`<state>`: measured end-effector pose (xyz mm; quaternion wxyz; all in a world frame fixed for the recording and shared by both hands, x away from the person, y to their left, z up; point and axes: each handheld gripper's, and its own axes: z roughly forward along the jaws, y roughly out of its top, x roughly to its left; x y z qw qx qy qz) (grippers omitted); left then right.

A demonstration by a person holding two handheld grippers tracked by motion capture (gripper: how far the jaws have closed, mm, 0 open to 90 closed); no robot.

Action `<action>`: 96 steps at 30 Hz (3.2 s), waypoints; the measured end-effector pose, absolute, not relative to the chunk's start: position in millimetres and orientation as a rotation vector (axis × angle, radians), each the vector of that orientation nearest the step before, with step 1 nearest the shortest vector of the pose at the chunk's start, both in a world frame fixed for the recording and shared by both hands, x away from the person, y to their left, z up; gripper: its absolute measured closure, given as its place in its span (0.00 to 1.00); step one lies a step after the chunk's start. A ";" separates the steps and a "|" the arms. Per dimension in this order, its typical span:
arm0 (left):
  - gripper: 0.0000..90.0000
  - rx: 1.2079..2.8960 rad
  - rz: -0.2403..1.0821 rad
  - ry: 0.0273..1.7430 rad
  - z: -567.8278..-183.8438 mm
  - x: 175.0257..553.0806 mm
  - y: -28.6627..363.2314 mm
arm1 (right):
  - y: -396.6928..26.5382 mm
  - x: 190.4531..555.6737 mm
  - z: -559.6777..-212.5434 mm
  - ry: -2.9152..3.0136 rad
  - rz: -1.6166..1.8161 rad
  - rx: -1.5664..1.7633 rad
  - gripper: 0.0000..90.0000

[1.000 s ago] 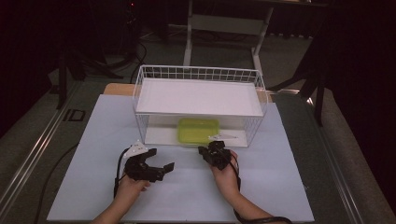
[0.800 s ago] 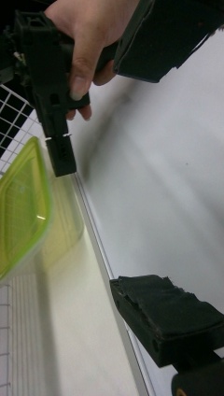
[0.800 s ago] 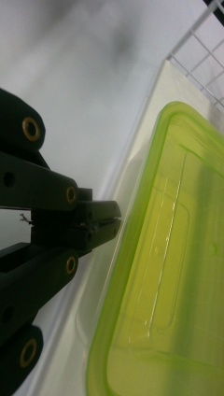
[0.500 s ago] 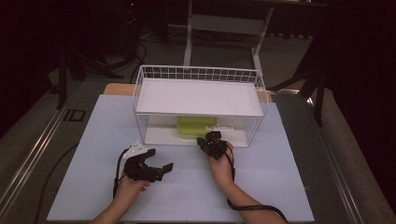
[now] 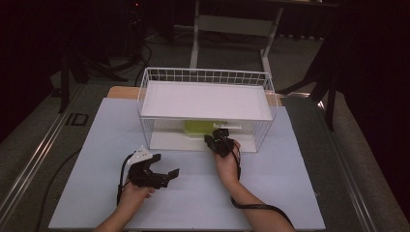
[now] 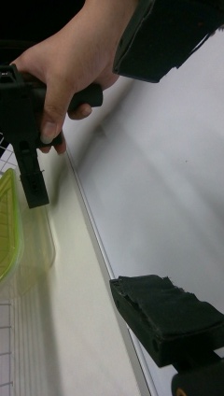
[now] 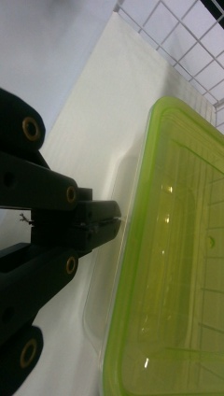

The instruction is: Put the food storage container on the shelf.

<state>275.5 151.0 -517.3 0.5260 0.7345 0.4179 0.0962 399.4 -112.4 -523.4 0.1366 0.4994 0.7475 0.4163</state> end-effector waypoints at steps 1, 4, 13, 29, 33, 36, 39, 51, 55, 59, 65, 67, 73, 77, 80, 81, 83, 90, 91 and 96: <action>0.02 1.760 0.226 0.999 -517.5 275.6 150.9 | -112.3 400.6 -523.3 2.165 1.207 1.455 1.00; 0.02 1.763 0.222 1.000 -518.2 275.7 150.7 | -109.7 401.8 -523.3 2.178 1.207 1.452 1.00; 0.02 1.768 0.250 0.976 -515.9 274.6 150.7 | -106.8 393.6 -520.5 2.206 1.218 1.437 0.97; 0.02 1.781 0.236 0.917 -508.0 275.0 140.7 | -129.5 348.9 -496.5 2.221 1.327 1.274 0.55; 0.02 1.788 0.238 0.894 -501.7 275.6 136.8 | -140.6 339.5 -491.5 2.249 1.357 1.192 0.23; 0.02 1.784 0.241 0.887 -498.5 275.8 135.3 | -145.0 337.2 -490.1 2.255 1.396 1.197 0.21; 0.02 1.784 0.246 0.849 -497.3 275.4 134.7 | -149.2 333.7 -488.9 2.276 1.401 1.176 0.18; 0.02 1.811 0.225 0.781 -492.0 268.3 133.6 | -158.3 311.9 -482.3 2.302 1.404 1.075 0.18; 0.02 1.812 0.217 0.762 -490.7 262.6 138.5 | -162.2 304.1 -480.5 2.322 1.403 1.022 0.18; 0.02 1.809 0.216 0.756 -490.9 258.6 144.8 | -166.1 299.7 -481.5 2.331 1.403 1.013 0.18; 0.02 1.805 0.215 0.749 -488.8 249.2 158.6 | -181.7 290.2 -482.9 2.335 1.408 1.035 0.18; 0.02 1.801 0.217 0.746 -488.6 246.3 163.0 | -186.1 287.6 -484.0 2.337 1.396 1.040 0.18; 0.02 1.797 0.221 0.758 -489.9 241.3 169.6 | -196.4 282.0 -485.6 2.340 1.392 1.051 0.18; 0.02 1.793 0.217 0.771 -493.5 235.2 176.4 | -205.2 276.4 -483.4 2.328 1.398 1.060 0.18; 0.02 1.798 0.213 0.778 -496.0 232.7 179.5 | -210.5 271.7 -481.4 2.323 1.394 1.048 0.18; 0.02 1.801 0.210 0.783 -496.7 231.8 180.1 | -212.1 270.0 -481.0 2.321 1.389 1.043 0.18; 0.02 1.804 0.212 0.785 -497.3 229.9 182.1 | -214.9 267.2 -480.4 2.320 1.389 1.037 0.18; 0.02 1.790 0.235 0.776 -496.3 223.7 189.6 | -226.7 259.5 -478.5 2.307 1.428 1.061 0.18; 0.02 1.787 0.236 0.775 -496.6 223.0 190.2 | -228.4 257.8 -478.6 2.304 1.429 1.065 0.18; 0.02 1.780 0.250 0.774 -500.1 219.1 193.6 | -237.0 250.6 -479.7 2.299 1.430 1.069 0.18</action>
